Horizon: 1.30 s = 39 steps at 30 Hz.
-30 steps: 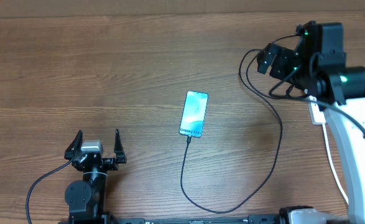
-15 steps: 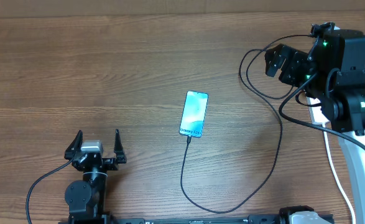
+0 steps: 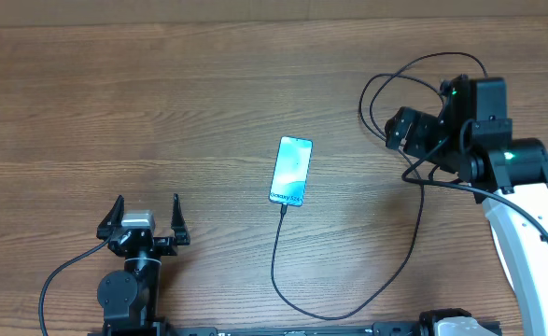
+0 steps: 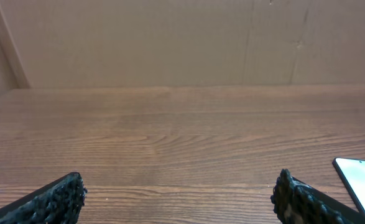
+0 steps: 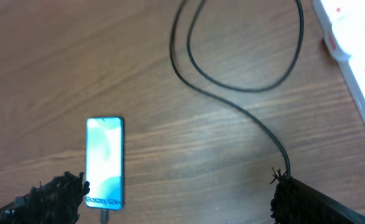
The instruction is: Plug charger to phone and switch on socket
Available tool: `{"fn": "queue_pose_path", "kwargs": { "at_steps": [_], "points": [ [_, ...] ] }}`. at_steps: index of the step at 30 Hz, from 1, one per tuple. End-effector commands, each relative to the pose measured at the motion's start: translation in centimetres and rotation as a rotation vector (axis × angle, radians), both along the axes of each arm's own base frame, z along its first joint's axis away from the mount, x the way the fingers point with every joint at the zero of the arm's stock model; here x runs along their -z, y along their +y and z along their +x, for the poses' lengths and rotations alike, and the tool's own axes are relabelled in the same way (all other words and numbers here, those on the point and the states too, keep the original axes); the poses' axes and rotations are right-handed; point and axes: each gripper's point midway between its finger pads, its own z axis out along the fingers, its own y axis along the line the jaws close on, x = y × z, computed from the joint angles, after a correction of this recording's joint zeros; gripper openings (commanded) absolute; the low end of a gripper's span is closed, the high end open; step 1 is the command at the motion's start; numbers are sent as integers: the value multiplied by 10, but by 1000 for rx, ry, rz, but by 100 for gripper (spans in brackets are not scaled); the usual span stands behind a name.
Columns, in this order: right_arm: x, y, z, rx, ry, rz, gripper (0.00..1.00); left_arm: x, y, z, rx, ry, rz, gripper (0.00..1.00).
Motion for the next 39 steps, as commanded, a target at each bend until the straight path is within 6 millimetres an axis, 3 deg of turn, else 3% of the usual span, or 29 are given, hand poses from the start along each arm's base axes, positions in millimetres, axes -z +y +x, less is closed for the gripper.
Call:
{"fn": "queue_pose_path", "kwargs": {
  "at_steps": [1, 8, 14, 18, 30, 39],
  "points": [
    [4, 1, -3, -8, 6, -1, 100, -1, -1, 0, 3, -6, 20, 100],
    [1, 1, -4, -7, -6, 0, 100, -1, -1, 0, 3, -6, 20, 100],
    [-21, 0, -12, -7, -75, 6, 100, -1, -1, 0, 3, -6, 20, 99],
    [-32, -10, -15, 18, -147, -44, 100, -1, -1, 0, 3, -6, 20, 99],
    [-8, -3, -9, -33, -397, -50, 100, -1, -1, 0, 3, -6, 20, 100],
    [30, 8, -21, -87, -505, -18, 100, -1, -1, 0, 3, -6, 20, 100]
  ]
}}
